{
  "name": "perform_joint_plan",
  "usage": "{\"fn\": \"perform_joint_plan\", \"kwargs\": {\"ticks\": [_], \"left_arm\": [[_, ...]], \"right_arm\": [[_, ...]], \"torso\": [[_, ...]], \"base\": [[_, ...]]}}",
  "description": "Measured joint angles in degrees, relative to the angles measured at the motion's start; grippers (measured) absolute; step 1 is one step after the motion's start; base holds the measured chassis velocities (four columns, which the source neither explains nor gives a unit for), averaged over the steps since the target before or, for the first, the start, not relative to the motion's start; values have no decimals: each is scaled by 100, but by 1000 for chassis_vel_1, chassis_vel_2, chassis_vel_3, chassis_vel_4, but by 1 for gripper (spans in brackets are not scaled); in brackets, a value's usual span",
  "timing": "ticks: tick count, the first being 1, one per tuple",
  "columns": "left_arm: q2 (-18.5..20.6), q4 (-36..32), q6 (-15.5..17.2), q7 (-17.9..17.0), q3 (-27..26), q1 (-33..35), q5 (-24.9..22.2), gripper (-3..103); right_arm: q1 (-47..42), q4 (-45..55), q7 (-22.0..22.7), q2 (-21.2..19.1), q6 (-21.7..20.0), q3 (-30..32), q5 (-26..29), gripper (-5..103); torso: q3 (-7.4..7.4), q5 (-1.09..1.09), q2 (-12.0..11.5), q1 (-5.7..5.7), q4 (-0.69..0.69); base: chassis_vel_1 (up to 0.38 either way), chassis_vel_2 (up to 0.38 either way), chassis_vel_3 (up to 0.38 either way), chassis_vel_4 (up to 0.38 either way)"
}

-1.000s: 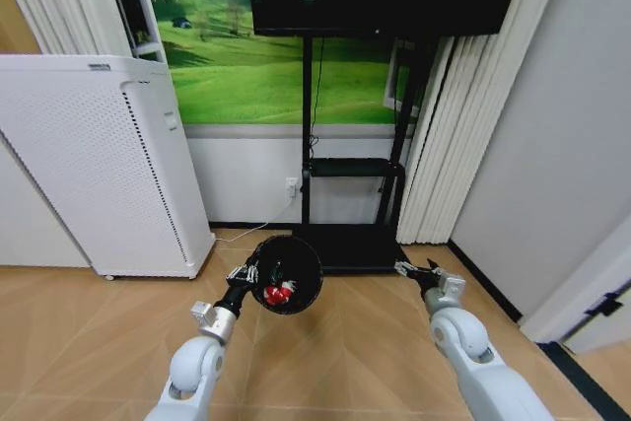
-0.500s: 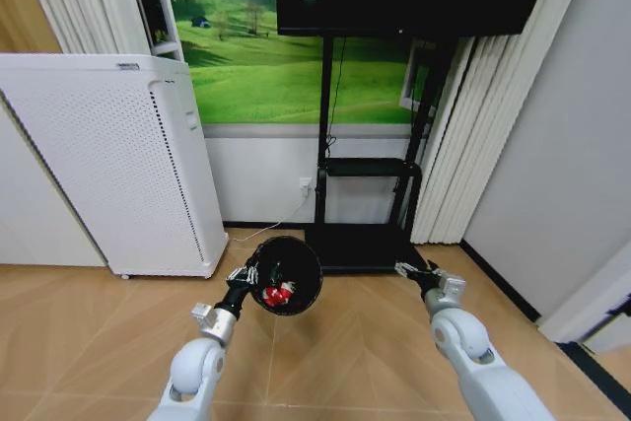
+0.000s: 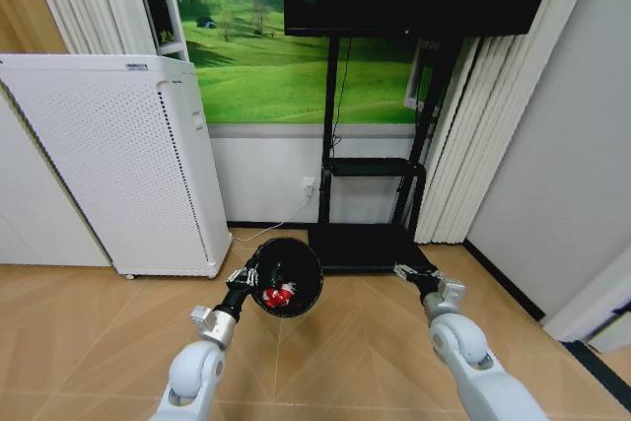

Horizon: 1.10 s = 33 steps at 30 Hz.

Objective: Pick up the trash bin and place the garbage on the floor into it.

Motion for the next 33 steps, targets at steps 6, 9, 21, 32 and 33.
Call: {"fn": "perform_joint_plan", "kwargs": {"ticks": [6, 9, 21, 32, 33], "left_arm": [[-11, -8, 0, -11, -1, -19, 20, 8], [-28, -17, 0, -13, 1, -12, 37, 8], [-31, -24, 35, -40, -6, -42, 55, 8], [8, 68, 37, -25, -9, -128, 39, 8], [8, 68, 37, -25, -9, -128, 39, 8]], "right_arm": [[-47, 43, -22, -60, -21, 28, -4, 100], [-47, 43, -31, -68, -21, 28, -3, 100], [-19, 44, -87, -180, -113, 27, 2, 100], [-17, -29, -95, -184, -127, -15, -37, 100], [-17, -29, -95, -184, -127, -15, -37, 100]], "torso": [[0, -1, 0, 0, 2], [0, 0, 0, 1, 1], [0, -1, 0, 0, -1], [0, -2, 1, 0, 1], [0, -2, 1, 0, 1]], "base": [[17, -13, -14, 8], [73, -71, -59, 53], [117, -119, -113, 107], [84, -36, -82, 31], [60, -22, -69, 10]]}}
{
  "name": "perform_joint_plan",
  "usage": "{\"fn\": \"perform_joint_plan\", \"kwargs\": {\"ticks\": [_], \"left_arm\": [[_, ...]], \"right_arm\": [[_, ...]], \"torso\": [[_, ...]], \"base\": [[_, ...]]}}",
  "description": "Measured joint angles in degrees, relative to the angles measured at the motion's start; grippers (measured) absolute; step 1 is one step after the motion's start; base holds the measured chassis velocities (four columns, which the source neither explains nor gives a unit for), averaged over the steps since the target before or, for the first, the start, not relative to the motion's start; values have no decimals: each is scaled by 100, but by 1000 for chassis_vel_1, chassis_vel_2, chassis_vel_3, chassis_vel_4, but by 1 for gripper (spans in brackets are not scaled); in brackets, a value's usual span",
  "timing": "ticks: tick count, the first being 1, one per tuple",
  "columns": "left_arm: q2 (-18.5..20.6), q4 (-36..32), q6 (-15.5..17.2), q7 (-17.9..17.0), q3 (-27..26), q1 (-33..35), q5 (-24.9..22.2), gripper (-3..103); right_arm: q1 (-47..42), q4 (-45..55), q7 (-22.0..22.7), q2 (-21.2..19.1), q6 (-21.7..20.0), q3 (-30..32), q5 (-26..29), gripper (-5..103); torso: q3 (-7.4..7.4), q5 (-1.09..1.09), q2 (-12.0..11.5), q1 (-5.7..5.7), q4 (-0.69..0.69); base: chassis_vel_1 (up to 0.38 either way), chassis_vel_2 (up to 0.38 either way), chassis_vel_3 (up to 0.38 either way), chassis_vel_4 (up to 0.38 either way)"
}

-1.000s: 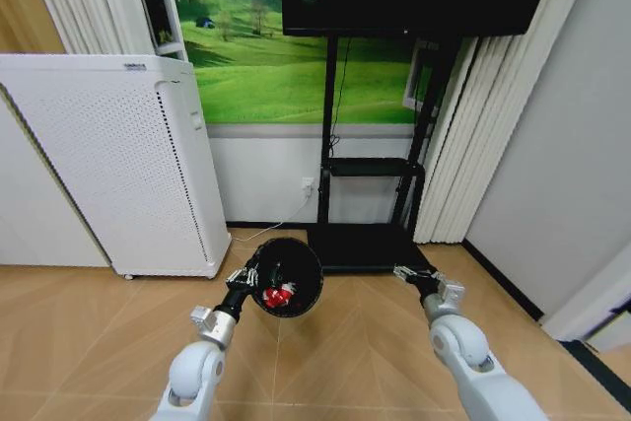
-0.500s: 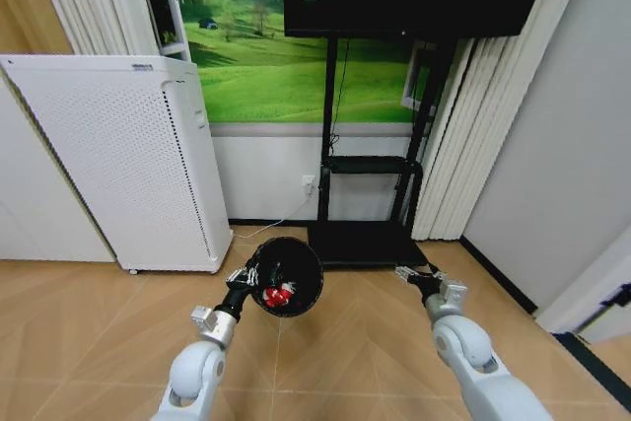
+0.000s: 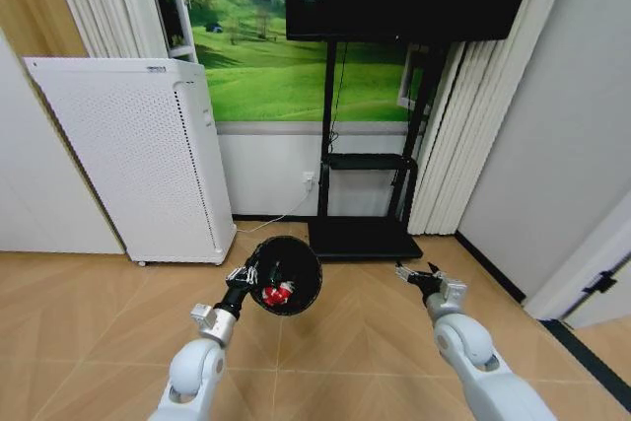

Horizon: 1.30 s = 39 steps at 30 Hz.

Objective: Pick up the trash bin and place the garbage on the floor into it.

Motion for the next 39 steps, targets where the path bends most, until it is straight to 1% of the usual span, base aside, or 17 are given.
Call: {"fn": "perform_joint_plan", "kwargs": {"ticks": [2, 7, 10, 12, 13, 15, 27, 34, 39], "left_arm": [[20, 8, 0, 7, 0, -30, -23, 8], [46, 19, 0, 19, 0, -50, -46, 8], [59, 35, -1, 33, -5, -53, -56, 8], [65, 42, -1, 40, -8, -56, -64, 8], [65, 42, -1, 40, -8, -56, -64, 8], [61, 43, -2, 44, -5, -58, -67, 8], [71, 46, -9, 61, -26, -75, -93, 8], [95, 14, -16, 100, -71, -28, -110, 8], [99, 10, -17, 100, -92, -26, -119, 8]], "right_arm": [[-23, 19, 14, 20, -66, -6, -1, 100], [-36, -8, 21, 91, -49, -31, -74, 100], [-44, -53, 11, 131, 62, -56, -110, 100], [-33, -116, -61, 144, 240, -70, -188, 100], [-33, -116, -61, 144, 240, -70, -188, 100], [-32, -148, -137, 146, 389, -76, -241, 100], [-85, -121, -201, 149, 282, -47, -378, 100], [-110, -70, -192, 189, 262, -44, -392, 100], [-132, -44, -188, 207, 254, -39, -396, 100]], "torso": [[0, 0, 1, 0, 0], [0, 1, 0, 0, 0], [0, 1, 0, 0, 0], [0, 1, 0, 0, 0], [0, 1, 0, 0, 0], [0, 0, 0, 0, 0], [0, 1, 0, 0, -1], [0, 1, 0, 0, -1], [0, -1, 0, 0, 3]], "base": [[11, -9, -25, 5], [0, 0, 0, 0], [0, 0, 0, 0], [0, 0, 0, 0], [0, 0, 0, 0], [0, 0, 0, 0], [0, 0, 0, 0], [106, 92, -94, -99], [156, 144, -152, -147]]}}
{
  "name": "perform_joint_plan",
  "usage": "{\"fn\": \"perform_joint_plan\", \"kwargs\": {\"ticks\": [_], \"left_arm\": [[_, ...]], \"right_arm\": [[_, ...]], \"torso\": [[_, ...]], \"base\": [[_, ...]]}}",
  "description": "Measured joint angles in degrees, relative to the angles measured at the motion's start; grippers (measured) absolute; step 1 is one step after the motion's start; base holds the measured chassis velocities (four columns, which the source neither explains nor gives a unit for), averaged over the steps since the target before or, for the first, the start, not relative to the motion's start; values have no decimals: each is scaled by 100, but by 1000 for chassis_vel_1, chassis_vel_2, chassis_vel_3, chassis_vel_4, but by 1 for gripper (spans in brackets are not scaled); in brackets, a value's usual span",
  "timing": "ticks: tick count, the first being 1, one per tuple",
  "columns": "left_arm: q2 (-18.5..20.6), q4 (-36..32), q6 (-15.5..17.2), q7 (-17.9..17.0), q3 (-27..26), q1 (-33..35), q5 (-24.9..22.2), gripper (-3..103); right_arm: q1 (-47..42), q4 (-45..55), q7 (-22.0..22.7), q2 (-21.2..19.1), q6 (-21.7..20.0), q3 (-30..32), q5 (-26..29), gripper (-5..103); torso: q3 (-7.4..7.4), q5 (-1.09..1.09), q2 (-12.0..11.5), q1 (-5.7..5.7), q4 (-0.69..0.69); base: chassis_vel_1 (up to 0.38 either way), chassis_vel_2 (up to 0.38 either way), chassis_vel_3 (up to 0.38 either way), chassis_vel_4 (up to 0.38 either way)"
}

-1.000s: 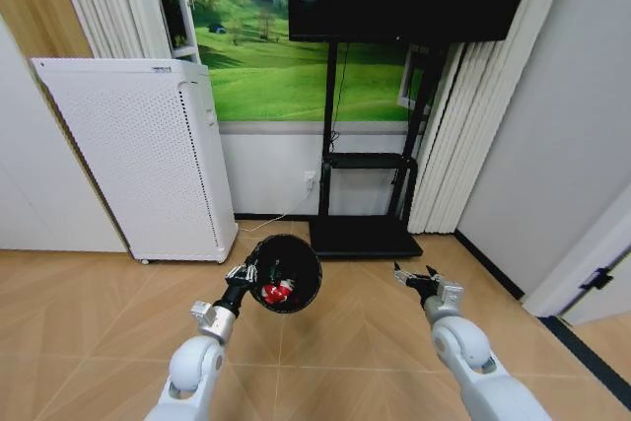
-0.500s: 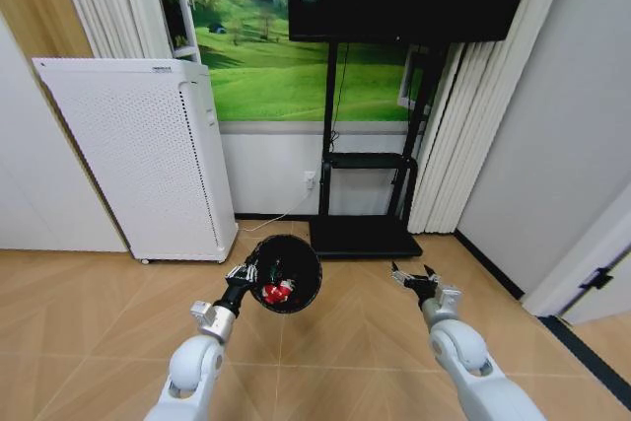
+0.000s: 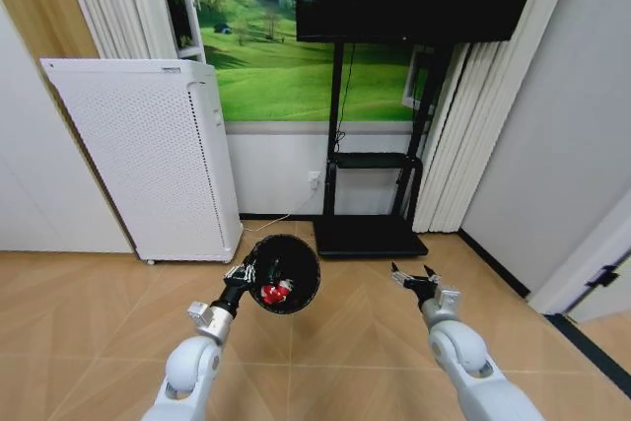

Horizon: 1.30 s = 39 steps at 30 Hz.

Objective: Pick up the trash bin and place the garbage on the floor into it.

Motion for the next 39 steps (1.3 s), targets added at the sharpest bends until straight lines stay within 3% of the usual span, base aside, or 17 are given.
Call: {"fn": "perform_joint_plan", "kwargs": {"ticks": [10, 39], "left_arm": [[-26, -40, -11, 26, -23, 97, 9, 8], [-166, -102, -134, -72, -50, 306, 80, 8]], "right_arm": [[-98, 64, 1, 13, -41, 45, -2, 100], [-224, 147, 44, 163, 37, 66, -69, 100]], "torso": [[0, 2, 0, 1, -6], [0, 1, -1, 0, -4]], "base": [[41, 33, -37, -26], [44, 45, -40, -47]]}}
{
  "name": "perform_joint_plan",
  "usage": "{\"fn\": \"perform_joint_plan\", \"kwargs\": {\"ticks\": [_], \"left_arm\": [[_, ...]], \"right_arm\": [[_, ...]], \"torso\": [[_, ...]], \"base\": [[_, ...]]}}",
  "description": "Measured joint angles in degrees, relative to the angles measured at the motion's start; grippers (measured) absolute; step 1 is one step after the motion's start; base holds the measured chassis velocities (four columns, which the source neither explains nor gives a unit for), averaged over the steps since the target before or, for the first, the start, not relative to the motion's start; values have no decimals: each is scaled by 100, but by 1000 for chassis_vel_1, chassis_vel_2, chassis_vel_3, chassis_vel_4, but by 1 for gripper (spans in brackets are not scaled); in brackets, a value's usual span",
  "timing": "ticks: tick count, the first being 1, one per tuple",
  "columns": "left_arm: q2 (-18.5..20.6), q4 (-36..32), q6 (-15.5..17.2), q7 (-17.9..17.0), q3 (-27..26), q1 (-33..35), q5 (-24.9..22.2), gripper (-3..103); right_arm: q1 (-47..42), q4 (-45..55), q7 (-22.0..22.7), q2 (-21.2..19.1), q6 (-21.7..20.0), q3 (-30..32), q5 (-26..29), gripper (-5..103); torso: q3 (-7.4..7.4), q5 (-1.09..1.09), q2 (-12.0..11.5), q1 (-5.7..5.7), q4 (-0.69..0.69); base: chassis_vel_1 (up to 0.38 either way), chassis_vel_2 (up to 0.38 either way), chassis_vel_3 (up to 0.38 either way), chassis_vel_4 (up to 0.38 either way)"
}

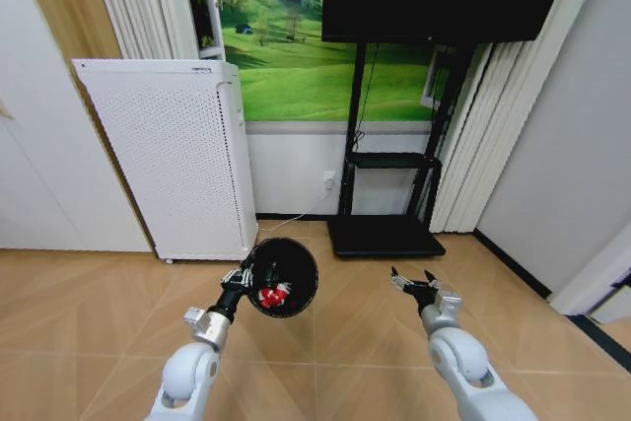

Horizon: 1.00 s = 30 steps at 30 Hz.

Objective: Pick up the trash bin and place the garbage on the floor into it.

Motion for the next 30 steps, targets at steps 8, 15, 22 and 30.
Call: {"fn": "perform_joint_plan", "kwargs": {"ticks": [8, 15, 22, 30], "left_arm": [[-527, -475, -169, -891, 99, 655, 322, 8], [-828, -624, -422, -1940, -373, 1027, 446, 8], [-957, -186, -1020, -2207, -644, 1021, 12, 8], [-981, 360, -1680, -2313, -347, 1205, -218, 8]], "right_arm": [[80, -163, 16, -45, -7, -55, 27, 100], [192, -293, -53, -177, -7, -97, 63, 100], [314, -413, -119, -310, -7, -195, 77, 100], [355, -526, -186, -563, 6, -180, 118, 100]], "torso": [[0, 1, 0, 0, 0], [0, 1, 0, 0, 2], [0, 0, 0, 0, 1], [0, 0, 1, 1, 1]], "base": [[0, 0, 0, 0], [0, 0, 0, 0], [0, 0, 0, 0], [0, 0, 0, 0]]}}
